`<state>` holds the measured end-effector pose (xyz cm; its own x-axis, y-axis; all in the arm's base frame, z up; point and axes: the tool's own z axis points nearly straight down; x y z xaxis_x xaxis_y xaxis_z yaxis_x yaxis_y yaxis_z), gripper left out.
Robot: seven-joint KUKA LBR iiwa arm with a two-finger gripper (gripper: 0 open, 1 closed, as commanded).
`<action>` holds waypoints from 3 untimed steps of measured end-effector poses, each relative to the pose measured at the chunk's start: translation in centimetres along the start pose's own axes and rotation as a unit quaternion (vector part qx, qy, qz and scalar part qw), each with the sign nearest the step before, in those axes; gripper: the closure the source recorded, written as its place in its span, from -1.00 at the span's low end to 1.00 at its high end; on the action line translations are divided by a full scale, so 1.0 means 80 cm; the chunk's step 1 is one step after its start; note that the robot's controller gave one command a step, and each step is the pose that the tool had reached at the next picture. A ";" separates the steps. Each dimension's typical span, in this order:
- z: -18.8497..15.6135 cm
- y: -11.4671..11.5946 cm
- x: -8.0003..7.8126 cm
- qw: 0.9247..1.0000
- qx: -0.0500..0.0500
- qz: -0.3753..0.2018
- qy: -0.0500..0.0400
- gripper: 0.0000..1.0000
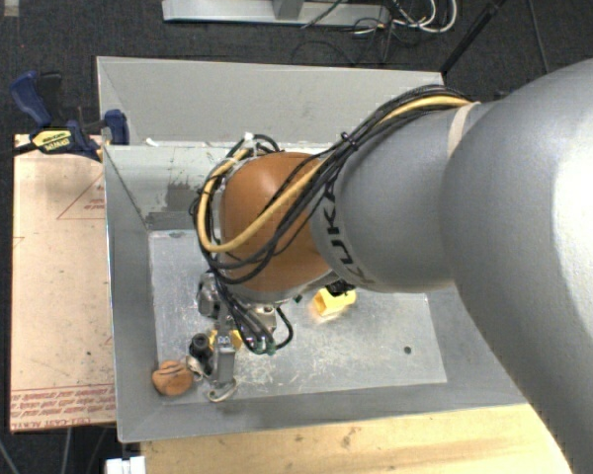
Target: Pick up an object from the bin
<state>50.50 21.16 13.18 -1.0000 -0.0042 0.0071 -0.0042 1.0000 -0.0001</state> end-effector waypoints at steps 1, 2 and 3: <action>-0.006 -0.001 -0.002 1.000 -0.001 0.002 -0.003 -1.00; 0.045 -0.025 0.005 0.988 -0.001 -0.154 -0.006 -1.00; 0.041 -0.046 0.000 0.970 0.000 -0.242 -0.003 -1.00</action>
Offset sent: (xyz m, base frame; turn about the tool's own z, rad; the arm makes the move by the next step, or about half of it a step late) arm -0.0093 -0.0340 -0.0618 -0.4870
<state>50.52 17.49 9.94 -0.8813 -0.4726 -0.0002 -0.4726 0.8813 0.0014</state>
